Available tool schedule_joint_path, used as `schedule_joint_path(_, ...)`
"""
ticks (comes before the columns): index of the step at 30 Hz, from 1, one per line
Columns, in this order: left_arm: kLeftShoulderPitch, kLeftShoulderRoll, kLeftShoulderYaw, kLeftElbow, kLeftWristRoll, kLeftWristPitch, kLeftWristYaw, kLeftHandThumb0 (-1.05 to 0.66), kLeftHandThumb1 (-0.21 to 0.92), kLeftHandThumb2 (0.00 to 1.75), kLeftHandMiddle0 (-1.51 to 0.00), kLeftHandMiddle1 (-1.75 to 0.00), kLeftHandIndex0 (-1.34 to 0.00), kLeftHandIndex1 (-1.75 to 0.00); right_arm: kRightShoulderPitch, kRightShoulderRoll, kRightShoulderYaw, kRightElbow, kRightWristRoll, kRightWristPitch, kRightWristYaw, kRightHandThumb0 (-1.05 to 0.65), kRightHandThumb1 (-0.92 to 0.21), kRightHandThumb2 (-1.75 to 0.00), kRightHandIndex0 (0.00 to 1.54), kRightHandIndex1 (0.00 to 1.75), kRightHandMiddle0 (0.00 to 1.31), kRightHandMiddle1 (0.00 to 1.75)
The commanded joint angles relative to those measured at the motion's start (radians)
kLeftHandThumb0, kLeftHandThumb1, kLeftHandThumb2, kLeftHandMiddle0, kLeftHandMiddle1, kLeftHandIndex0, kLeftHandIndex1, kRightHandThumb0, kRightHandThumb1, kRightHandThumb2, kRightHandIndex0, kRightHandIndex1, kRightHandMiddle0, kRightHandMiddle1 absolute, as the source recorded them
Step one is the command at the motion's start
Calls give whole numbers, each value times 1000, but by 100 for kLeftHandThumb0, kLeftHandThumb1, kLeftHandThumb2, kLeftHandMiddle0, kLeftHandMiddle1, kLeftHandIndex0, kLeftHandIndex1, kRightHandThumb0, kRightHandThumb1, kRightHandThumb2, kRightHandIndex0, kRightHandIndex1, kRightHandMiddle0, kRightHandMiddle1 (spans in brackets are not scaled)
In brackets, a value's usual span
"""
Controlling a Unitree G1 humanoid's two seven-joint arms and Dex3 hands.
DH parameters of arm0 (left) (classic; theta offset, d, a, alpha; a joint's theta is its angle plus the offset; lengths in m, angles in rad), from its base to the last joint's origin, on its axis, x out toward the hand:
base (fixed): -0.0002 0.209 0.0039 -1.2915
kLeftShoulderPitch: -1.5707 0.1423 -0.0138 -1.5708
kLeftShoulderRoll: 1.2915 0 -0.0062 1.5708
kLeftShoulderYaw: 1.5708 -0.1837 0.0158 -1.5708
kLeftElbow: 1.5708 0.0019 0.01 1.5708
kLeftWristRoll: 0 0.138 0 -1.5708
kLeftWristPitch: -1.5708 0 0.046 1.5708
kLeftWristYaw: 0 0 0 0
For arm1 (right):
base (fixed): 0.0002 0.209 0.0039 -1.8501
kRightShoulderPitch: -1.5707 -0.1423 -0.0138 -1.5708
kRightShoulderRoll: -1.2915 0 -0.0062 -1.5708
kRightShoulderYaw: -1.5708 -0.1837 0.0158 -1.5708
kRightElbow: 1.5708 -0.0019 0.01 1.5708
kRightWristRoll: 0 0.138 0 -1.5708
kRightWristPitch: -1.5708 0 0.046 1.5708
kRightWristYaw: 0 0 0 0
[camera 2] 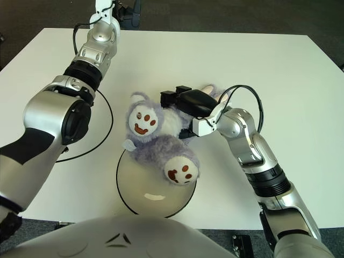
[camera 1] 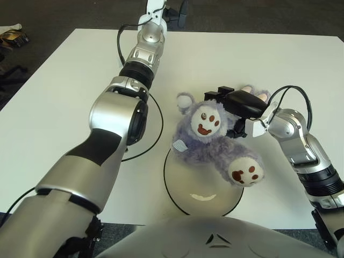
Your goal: Put the doll into the plate.
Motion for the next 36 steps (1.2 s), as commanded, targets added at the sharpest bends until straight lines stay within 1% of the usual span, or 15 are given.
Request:
schedule_joint_path(1, 1, 9, 7, 13, 0, -12, -6, -1, 30, 131, -52, -164, -56, -175, 12, 6, -14, -40, -3, 43, 3, 1, -10, -148, 74, 146, 72, 174)
schedule_joint_path(3, -1, 9, 10, 16, -2, -13, -8, -1, 29, 131, -53, -164, -55, -175, 13, 6, -17, -50, 14, 70, 19, 0, -7, -150, 79, 143, 73, 175)
schedule_joint_path(7, -1, 8, 16, 20, -7, -16, -15, -1, 29, 132, -53, -165, -54, -175, 10, 5, -23, -56, 57, 97, 41, 0, -2, -152, 89, 134, 74, 175)
schedule_joint_path(10, -1, 7, 19, 22, -8, -19, -17, -1, 29, 132, -53, -166, -54, -175, 8, 11, -31, -57, 88, 107, 47, 0, -1, -153, 94, 131, 73, 175)
schedule_joint_path(12, -1, 7, 20, 23, -7, -20, -16, -1, 29, 132, -53, -166, -53, -175, 6, 12, -36, -59, 103, 117, 50, 0, 0, -154, 95, 132, 71, 175)
schedule_joint_path(19, -1, 9, 22, 26, -6, -23, -20, -1, 29, 133, -55, -169, -50, -175, 0, 30, -60, -74, 178, 168, 59, 0, -3, -155, 92, 145, 64, 175)
schedule_joint_path(25, -1, 11, 16, 27, 1, -25, -24, -1, 27, 136, -58, -172, -49, -175, -1, 50, -80, -82, 232, 185, 50, 0, -5, -155, 88, 153, 60, 175)
schedule_joint_path(34, 3, 12, 10, 25, 5, -31, -38, -1, 23, 141, -61, -174, -51, -172, -14, 69, -117, -155, 324, 305, 62, 0, -6, -157, 84, 161, 59, 175)
schedule_joint_path(36, 3, 12, 11, 25, 4, -30, -40, -1, 23, 141, -61, -175, -51, -172, -20, 68, -120, -170, 339, 314, 63, 0, -5, -158, 84, 162, 59, 175)
